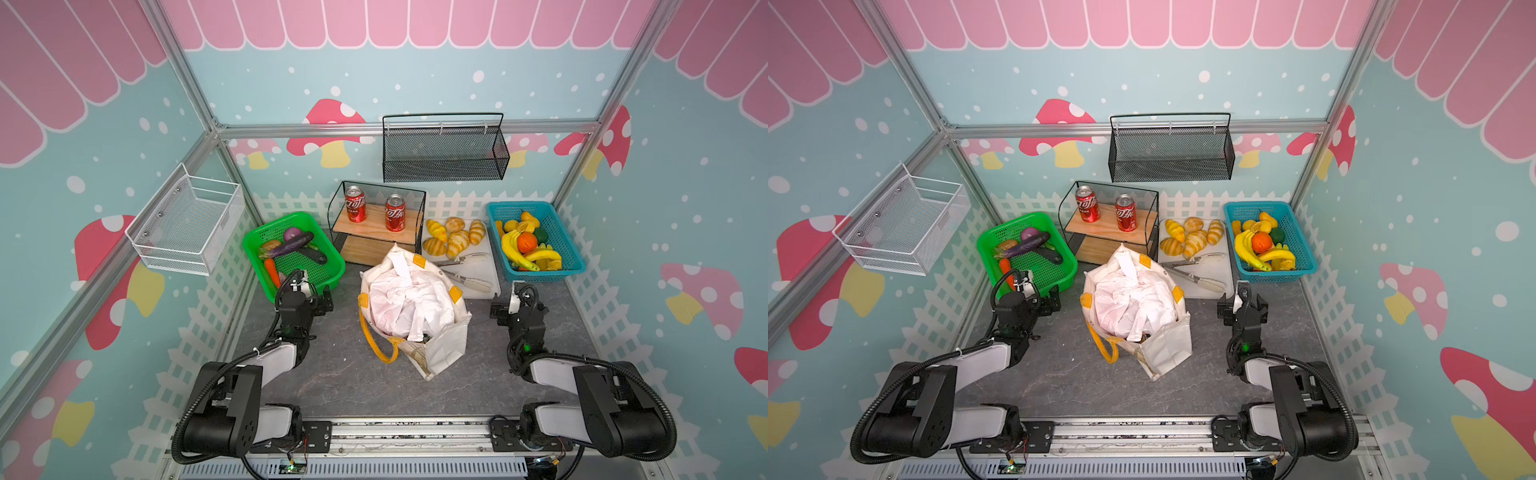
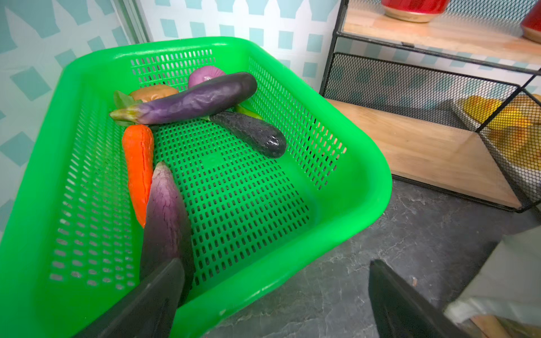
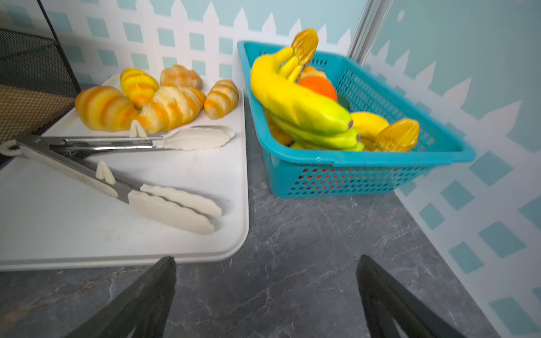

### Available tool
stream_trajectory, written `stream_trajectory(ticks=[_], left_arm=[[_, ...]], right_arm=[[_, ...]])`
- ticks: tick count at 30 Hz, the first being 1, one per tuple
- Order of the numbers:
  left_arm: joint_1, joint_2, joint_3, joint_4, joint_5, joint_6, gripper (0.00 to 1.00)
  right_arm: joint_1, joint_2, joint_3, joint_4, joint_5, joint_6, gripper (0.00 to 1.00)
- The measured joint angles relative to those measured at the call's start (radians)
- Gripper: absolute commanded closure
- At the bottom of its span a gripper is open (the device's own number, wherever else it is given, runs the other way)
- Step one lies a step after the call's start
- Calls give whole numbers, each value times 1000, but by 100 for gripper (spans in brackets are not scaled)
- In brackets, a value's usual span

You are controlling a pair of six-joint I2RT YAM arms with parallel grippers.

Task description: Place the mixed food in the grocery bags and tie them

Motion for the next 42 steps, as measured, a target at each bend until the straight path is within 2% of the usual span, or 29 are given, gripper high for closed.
stream_trajectory(ticks=[5, 7, 12, 37, 42], left_arm=[[54, 83, -62, 222, 49, 20, 0], [69, 158, -58, 343, 60, 34, 0], [73, 190, 8, 295, 60, 26, 0], [60, 189, 14, 281, 38, 25, 0], [60, 189, 14, 281, 38, 25, 0]], right_arm=[[-67, 164, -64, 289, -45, -18, 2], [-79, 193, -75, 298, -58, -16, 2], [-87, 195, -32, 326, -70, -12, 1], [-87, 196, -20, 327, -91, -13, 1], [-87, 198, -6, 312, -143, -34, 1]])
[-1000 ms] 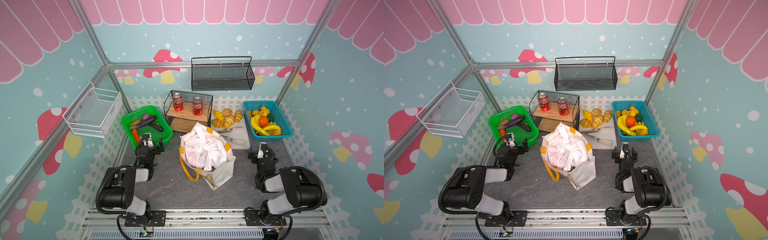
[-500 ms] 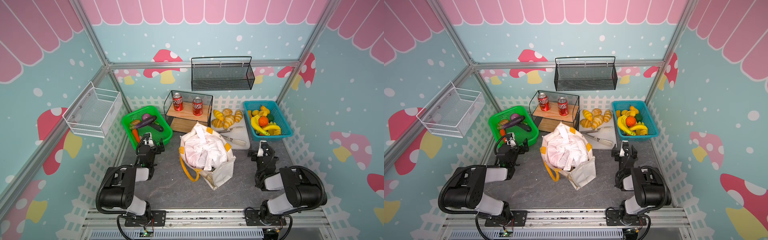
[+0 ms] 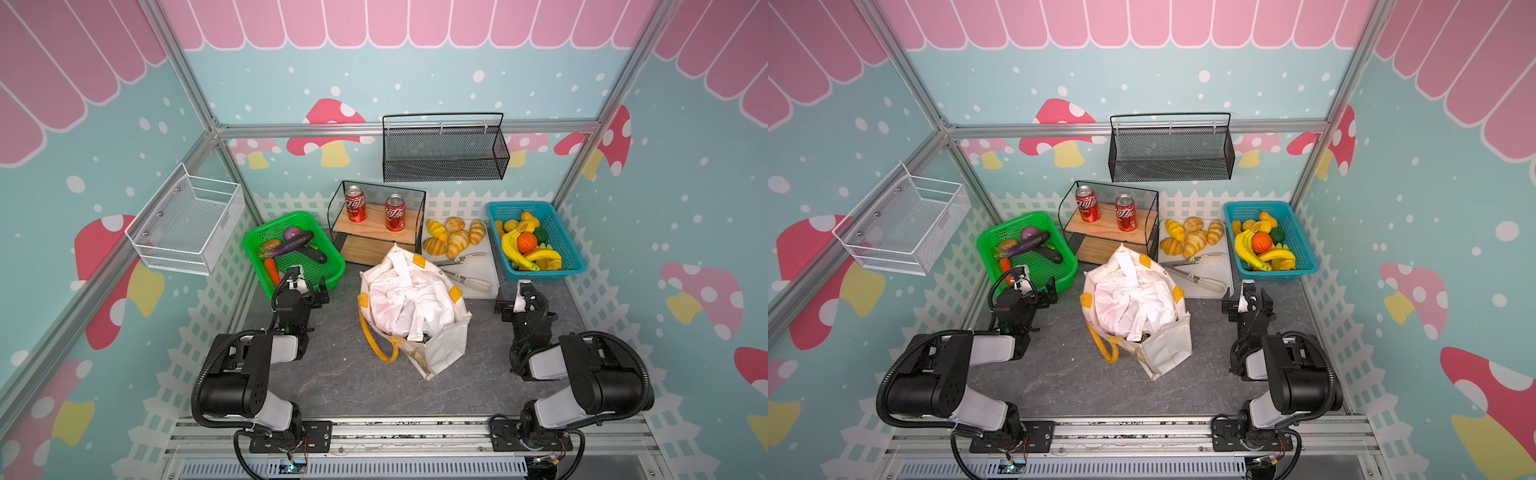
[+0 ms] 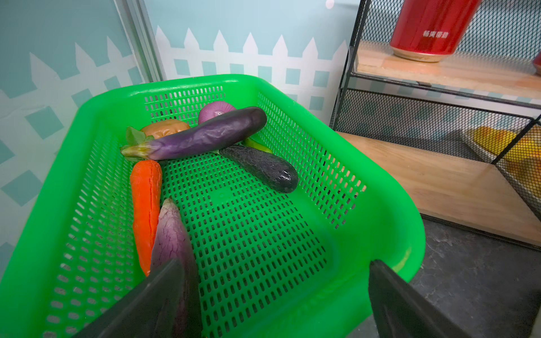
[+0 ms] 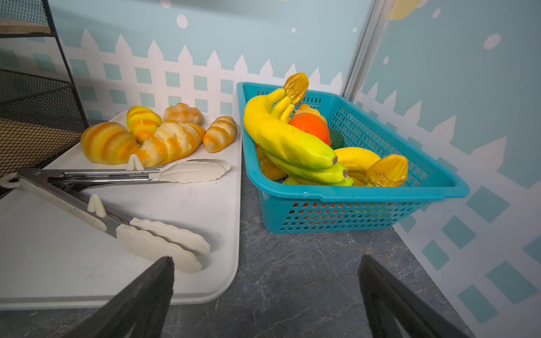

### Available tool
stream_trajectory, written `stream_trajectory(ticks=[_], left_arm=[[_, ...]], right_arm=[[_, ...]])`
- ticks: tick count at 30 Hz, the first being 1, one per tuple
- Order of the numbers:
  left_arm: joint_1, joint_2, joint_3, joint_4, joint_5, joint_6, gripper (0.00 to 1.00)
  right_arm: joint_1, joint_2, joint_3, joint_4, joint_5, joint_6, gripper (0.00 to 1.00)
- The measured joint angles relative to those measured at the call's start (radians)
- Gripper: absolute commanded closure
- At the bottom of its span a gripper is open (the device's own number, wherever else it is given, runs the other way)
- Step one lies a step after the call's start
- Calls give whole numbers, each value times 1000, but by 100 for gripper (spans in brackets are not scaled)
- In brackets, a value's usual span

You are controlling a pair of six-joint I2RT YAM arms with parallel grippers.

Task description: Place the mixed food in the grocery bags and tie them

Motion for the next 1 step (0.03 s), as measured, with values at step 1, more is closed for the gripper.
stream_trajectory(ticks=[1], left_arm=[[0, 0, 0, 0, 0, 0, 0]], right_arm=[[0, 0, 3, -3, -8, -3, 1]])
